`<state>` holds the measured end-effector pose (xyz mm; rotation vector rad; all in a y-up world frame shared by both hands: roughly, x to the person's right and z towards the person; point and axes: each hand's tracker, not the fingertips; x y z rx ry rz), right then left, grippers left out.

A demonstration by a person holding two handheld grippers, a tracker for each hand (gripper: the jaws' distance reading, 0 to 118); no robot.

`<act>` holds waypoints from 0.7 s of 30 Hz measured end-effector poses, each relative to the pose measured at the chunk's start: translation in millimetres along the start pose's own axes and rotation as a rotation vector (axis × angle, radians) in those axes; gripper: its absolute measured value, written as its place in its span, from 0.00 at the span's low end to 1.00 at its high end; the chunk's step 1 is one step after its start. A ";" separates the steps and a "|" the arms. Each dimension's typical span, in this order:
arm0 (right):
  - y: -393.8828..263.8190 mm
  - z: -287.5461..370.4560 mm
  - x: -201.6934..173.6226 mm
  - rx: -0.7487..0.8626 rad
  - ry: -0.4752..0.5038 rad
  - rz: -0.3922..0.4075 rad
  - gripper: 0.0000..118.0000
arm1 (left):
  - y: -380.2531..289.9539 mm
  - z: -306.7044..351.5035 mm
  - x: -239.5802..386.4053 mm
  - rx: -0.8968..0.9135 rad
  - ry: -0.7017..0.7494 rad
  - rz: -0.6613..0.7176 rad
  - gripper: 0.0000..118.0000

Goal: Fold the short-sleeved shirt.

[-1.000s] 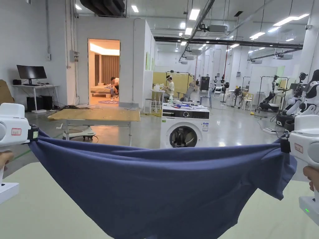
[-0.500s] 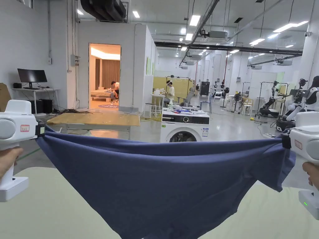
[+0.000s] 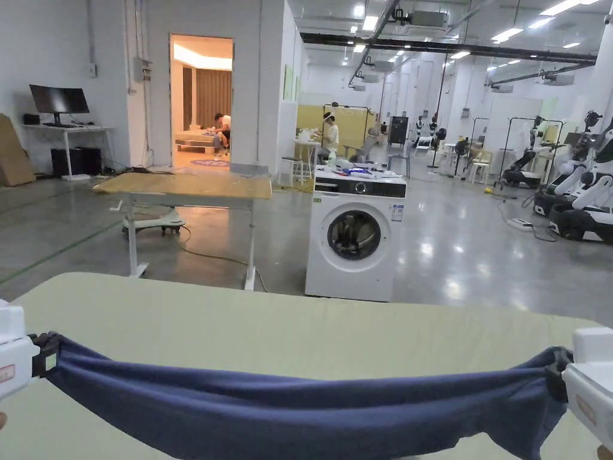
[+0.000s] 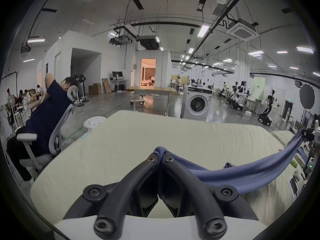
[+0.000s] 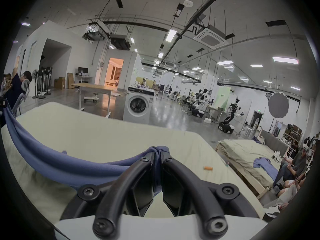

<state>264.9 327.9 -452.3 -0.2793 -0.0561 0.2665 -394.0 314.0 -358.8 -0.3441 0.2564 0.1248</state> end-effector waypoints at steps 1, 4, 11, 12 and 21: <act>-14.8 7.6 0.7 -0.012 0.003 -0.003 0.05 | -12.7 7.3 -2.9 -0.002 0.002 0.007 0.00; -51.7 28.3 3.4 -0.055 0.006 -0.013 0.05 | -48.8 34.1 -8.9 -0.019 -0.011 0.003 0.00; -119.1 77.8 8.6 -0.155 0.007 -0.011 0.05 | -120.8 89.3 -23.6 -0.091 -0.021 0.020 0.00; -127.5 83.7 7.9 -0.173 0.011 -0.012 0.05 | -130.2 96.0 -24.1 -0.095 -0.014 0.027 0.00; -203.7 110.3 -7.3 -0.334 0.024 -0.003 0.05 | -193.7 120.0 -20.8 -0.221 0.005 0.042 0.00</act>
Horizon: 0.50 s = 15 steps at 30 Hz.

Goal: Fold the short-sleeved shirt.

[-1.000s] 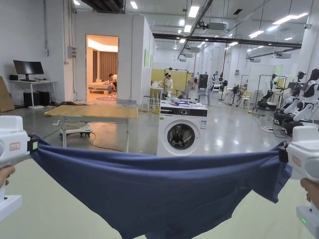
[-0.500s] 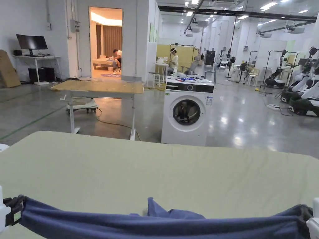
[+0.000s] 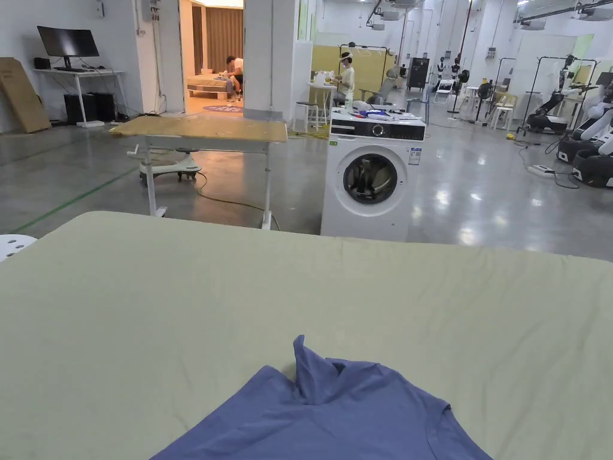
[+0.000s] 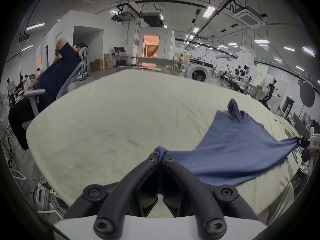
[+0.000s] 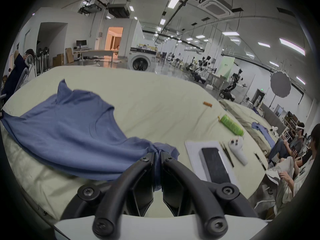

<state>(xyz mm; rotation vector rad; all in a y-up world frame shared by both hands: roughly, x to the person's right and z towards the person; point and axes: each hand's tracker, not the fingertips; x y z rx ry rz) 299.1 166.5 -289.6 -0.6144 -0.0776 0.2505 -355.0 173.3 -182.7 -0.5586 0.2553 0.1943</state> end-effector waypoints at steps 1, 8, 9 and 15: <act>-6.2 -1.7 -1.0 -0.014 0.001 -0.003 0.05 | -4.2 -0.9 -0.7 -0.011 0.008 -0.003 0.00; -24.2 -2.6 -8.6 -0.037 -0.017 -0.025 0.25 | -9.6 -9.6 -4.0 -0.050 0.047 0.006 0.07; -22.2 0.0 -13.3 -0.019 -0.046 -0.007 0.39 | -9.7 -9.3 1.0 -0.049 0.080 -0.010 0.14; 3.8 19.8 -48.8 0.127 -0.028 -0.022 0.57 | 4.4 -11.6 28.3 0.023 0.139 -0.095 0.38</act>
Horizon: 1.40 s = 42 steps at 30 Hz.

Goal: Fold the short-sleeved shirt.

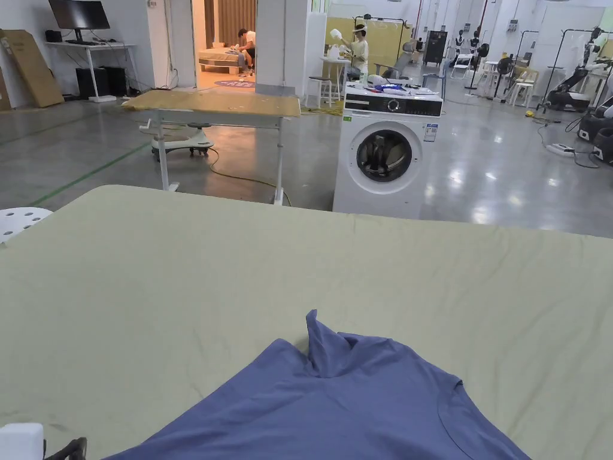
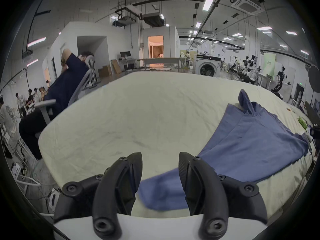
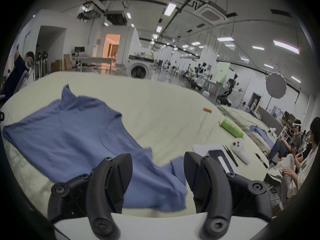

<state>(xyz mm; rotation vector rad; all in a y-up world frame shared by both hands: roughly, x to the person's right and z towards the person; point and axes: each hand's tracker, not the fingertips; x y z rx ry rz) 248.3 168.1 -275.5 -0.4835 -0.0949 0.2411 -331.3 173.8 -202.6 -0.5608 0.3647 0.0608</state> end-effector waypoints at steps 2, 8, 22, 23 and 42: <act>12.8 4.3 -14.1 0.058 0.024 -0.016 0.57 | 6.1 -0.6 10.2 0.037 -0.012 -0.009 0.38; 60.5 16.9 -67.9 0.243 0.103 -0.074 0.30 | 38.9 7.2 60.5 0.212 -0.108 -0.064 0.22; 114.8 37.0 -128.7 0.435 0.186 -0.160 0.00 | 70.0 26.1 122.0 0.465 -0.166 -0.157 0.00; 114.5 36.3 -129.1 0.426 0.194 -0.163 0.00 | 68.8 25.7 118.0 0.456 -0.165 -0.152 0.00; 90.6 -7.5 -154.0 0.259 0.262 -0.088 0.00 | 2.3 -35.3 -48.2 -0.269 -0.065 0.204 0.35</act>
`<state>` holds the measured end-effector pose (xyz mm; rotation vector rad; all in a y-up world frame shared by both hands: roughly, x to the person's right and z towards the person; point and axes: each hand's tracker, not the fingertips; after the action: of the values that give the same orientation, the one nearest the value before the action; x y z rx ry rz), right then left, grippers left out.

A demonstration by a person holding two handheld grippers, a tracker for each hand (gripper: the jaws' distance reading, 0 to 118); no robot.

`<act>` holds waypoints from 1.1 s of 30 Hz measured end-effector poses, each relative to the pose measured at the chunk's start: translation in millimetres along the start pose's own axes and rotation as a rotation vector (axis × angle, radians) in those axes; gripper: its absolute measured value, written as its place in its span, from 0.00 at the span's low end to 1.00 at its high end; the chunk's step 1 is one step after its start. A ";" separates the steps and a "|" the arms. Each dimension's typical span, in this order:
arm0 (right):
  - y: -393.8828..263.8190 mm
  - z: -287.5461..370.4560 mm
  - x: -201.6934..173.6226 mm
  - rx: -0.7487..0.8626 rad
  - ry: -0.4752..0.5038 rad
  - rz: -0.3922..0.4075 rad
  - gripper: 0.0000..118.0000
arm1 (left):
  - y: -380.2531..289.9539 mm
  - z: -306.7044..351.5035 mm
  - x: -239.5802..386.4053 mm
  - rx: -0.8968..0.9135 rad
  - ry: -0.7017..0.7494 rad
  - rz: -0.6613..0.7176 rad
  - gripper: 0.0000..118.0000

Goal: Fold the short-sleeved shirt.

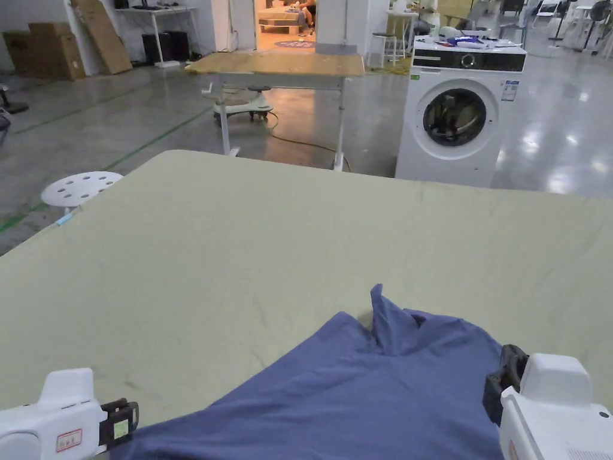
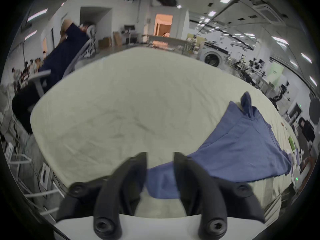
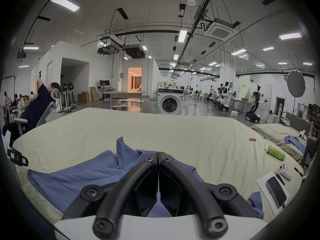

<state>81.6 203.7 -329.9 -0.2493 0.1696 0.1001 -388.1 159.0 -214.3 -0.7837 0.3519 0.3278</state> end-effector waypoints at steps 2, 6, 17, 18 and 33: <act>-2.0 -3.6 -2.8 -0.010 0.006 0.009 0.00 | -2.2 -11.9 -1.7 -0.061 0.020 0.029 0.35; -8.0 -12.5 -4.9 -0.038 0.010 0.022 0.00 | -9.1 -31.6 11.4 -0.152 0.080 0.020 0.35; -13.2 -60.8 10.9 -0.144 0.026 0.034 0.00 | -11.7 -33.2 53.4 -0.137 0.119 -0.121 0.00; -10.7 -71.9 15.0 -0.164 0.038 0.037 0.00 | -12.1 -32.2 55.1 -0.136 0.127 -0.146 0.00; 13.4 -315.3 44.2 -0.623 0.257 0.209 0.62 | -2.6 -24.6 29.8 -0.122 0.085 -0.103 0.00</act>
<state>74.8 140.1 -642.1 -0.8675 0.4200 0.3302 -365.0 143.9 -241.5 -0.9337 0.3723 0.2208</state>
